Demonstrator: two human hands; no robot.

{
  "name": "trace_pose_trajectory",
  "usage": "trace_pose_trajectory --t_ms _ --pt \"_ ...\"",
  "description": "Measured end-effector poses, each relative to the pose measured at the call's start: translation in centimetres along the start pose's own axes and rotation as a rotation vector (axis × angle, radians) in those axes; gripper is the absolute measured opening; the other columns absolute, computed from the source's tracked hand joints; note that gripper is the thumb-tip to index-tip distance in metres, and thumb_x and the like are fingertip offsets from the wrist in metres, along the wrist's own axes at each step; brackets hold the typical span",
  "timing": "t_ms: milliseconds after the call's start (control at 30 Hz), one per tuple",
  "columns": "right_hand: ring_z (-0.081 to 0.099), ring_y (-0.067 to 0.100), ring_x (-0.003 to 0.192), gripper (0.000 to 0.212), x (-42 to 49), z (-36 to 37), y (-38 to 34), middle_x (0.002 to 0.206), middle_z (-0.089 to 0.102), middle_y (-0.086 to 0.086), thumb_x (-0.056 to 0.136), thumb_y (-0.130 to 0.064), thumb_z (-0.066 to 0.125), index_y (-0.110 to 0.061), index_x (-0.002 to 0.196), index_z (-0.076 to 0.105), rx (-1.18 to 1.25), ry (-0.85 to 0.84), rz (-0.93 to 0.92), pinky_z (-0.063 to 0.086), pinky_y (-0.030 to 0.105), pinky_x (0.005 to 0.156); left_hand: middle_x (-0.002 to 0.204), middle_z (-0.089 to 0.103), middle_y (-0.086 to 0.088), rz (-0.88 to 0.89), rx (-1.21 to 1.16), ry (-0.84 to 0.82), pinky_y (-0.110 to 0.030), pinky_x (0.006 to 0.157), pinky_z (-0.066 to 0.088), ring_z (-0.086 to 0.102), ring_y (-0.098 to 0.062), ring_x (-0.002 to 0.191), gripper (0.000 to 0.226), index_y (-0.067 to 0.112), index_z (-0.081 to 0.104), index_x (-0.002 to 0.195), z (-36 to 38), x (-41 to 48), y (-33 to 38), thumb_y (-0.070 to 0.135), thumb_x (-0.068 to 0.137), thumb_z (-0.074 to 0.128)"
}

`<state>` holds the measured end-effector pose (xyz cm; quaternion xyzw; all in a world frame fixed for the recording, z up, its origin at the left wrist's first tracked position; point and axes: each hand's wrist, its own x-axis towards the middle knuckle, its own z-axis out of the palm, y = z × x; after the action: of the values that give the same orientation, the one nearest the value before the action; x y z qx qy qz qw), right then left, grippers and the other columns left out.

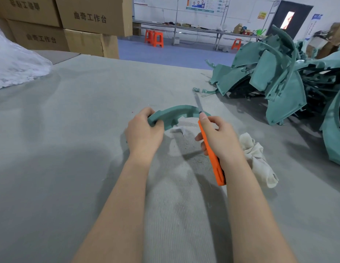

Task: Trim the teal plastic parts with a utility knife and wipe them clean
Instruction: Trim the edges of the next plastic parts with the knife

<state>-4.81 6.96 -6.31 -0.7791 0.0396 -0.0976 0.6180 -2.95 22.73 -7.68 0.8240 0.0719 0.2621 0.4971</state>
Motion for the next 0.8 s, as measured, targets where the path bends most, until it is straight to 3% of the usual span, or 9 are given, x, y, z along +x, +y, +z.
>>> trace_pose_trajectory --t_ms 100,167,267,333,467,567,667,733,800 --pt "0.048 0.008 0.040 0.031 0.2 0.4 0.0 0.082 0.074 0.001 0.092 -0.049 0.059 -0.028 0.114 0.053 0.155 0.064 0.003 0.041 0.020 0.040 0.074 0.055 0.017 0.121 -0.030 0.077 -0.039 0.088 0.040 0.054 -0.023 0.097 0.019 0.023 0.056 0.071 0.2 -0.5 0.7 0.005 0.078 0.059" --pt "0.047 0.009 0.040 0.047 0.2 0.6 -0.1 0.089 0.074 0.000 0.092 -0.045 0.061 -0.027 0.131 0.044 0.263 0.117 -0.004 0.041 0.019 0.041 0.101 0.059 0.023 0.236 -0.002 0.107 -0.039 0.105 0.025 0.041 -0.020 0.128 0.017 0.019 0.063 0.081 0.5 -0.5 0.5 0.003 0.076 0.065" --pt "0.047 0.009 0.042 0.050 0.2 0.4 -0.2 0.091 0.074 0.001 0.093 -0.038 0.063 -0.029 0.135 0.038 0.403 0.192 -0.026 0.043 0.019 0.043 0.142 0.044 0.008 0.331 0.016 0.062 -0.046 0.112 0.020 0.024 -0.030 0.140 0.020 0.016 0.068 0.084 0.8 -0.2 -0.1 -0.001 0.073 0.070" --pt "0.047 0.010 0.044 0.033 0.2 0.2 -0.2 0.086 0.075 -0.001 0.093 -0.033 0.064 -0.031 0.120 0.045 0.433 0.204 -0.028 0.044 0.021 0.044 0.152 0.029 -0.003 0.343 -0.051 0.046 -0.047 0.112 0.025 0.021 -0.032 0.141 0.019 0.014 0.069 0.083 1.2 -0.1 -0.3 -0.002 0.074 0.074" --pt "0.046 0.010 0.044 0.016 0.4 0.0 -0.1 0.080 0.074 -0.005 0.094 -0.029 0.063 -0.016 0.101 0.058 0.377 0.173 -0.024 0.044 0.021 0.044 0.150 0.012 0.008 0.266 -0.278 -0.005 -0.041 0.112 0.031 0.018 -0.026 0.143 0.030 0.020 0.065 0.078 1.5 0.0 -0.1 -0.008 0.073 0.074" --pt "0.045 0.010 0.043 0.019 0.5 0.0 0.0 0.083 0.072 -0.002 0.093 -0.028 0.064 -0.011 0.100 0.058 0.353 0.184 -0.017 0.043 0.021 0.043 0.157 0.010 -0.010 0.304 -0.172 0.041 -0.035 0.113 0.029 0.021 -0.032 0.142 0.028 0.008 0.069 0.100 1.6 -0.1 -0.4 -0.007 0.076 0.070" --pt "0.046 0.009 0.042 0.018 0.6 0.1 -0.1 0.087 0.064 0.005 0.093 -0.025 0.064 -0.011 0.101 0.058 0.336 0.183 -0.023 0.042 0.020 0.042 0.158 -0.002 -0.014 0.257 -0.075 0.127 -0.029 0.112 0.029 0.024 -0.029 0.140 0.049 0.014 0.058 0.123 1.6 -0.2 -0.5 -0.001 0.078 0.069" --pt "0.045 0.009 0.041 0.017 0.6 0.3 -0.2 0.087 0.063 0.006 0.093 -0.023 0.065 -0.010 0.101 0.057 0.345 0.178 -0.022 0.042 0.020 0.042 0.156 0.011 -0.009 0.064 -0.200 0.116 -0.034 0.108 0.037 0.041 -0.025 0.130 0.061 0.012 0.040 0.139 1.5 0.1 -0.4 -0.001 0.084 0.062" --pt "0.045 0.008 0.041 0.015 0.5 0.4 -0.3 0.082 0.062 0.005 0.092 -0.020 0.065 -0.010 0.100 0.057 0.358 0.177 -0.022 0.041 0.020 0.042 0.137 0.047 -0.005 -0.305 -0.609 0.056 -0.037 0.094 0.052 0.059 -0.020 0.107 0.046 0.013 0.039 0.138 1.0 0.3 0.1 0.004 0.094 0.050"
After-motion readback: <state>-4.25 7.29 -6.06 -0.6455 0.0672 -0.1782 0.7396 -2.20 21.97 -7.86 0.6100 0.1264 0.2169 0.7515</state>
